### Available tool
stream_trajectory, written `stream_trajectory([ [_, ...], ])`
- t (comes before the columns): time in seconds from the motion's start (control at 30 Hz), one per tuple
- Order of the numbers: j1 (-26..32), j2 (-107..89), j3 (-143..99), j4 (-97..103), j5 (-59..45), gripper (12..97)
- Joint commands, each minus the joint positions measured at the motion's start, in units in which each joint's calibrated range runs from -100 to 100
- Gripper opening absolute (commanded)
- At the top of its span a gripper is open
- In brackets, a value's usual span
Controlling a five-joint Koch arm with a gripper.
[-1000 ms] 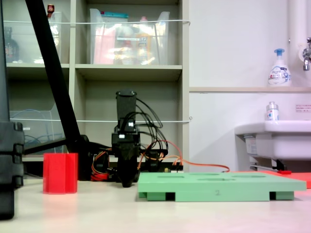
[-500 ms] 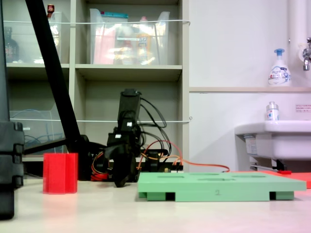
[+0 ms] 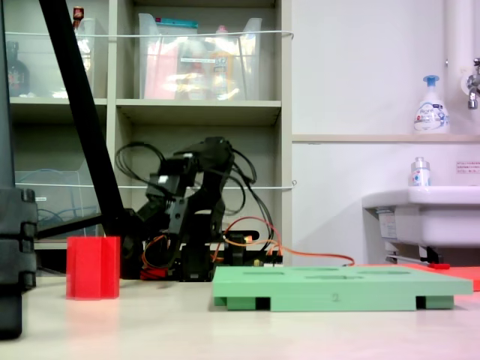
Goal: Put the cross columnar block into the corresponding hole
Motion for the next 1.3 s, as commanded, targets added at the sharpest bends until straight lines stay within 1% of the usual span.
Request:
stream_trajectory([
  [0.0,-0.20,-0.55,5.63,-8.73,0.54,38.5],
  [0.07,-0.88,-0.55,9.92,-10.75,0.54,38.9],
  [0.1,-1.03,-0.55,12.71,-12.58,0.49,42.5],
  [0.13,-1.03,-0.55,15.70,-13.93,0.49,51.9],
  [0.17,-1.03,-0.55,18.59,-15.38,0.49,59.2],
  [0.2,-1.03,0.15,21.28,-16.63,0.44,64.1],
  [0.23,-1.03,3.50,23.68,-17.50,0.44,67.7],
  [0.33,-1.03,15.23,31.65,-21.54,0.34,74.3],
  [0.43,-1.03,27.39,37.93,-23.66,0.34,87.4],
  [0.5,-1.03,33.95,41.42,-23.75,0.39,93.2],
  [0.57,-1.03,41.07,45.71,-23.85,0.39,95.5],
  [0.8,-0.93,66.91,62.46,-24.72,0.73,95.4],
  [1.07,-0.54,83.39,72.33,-24.72,0.88,95.4],
  [1.27,0.15,89.26,73.92,-24.81,1.17,95.4],
])
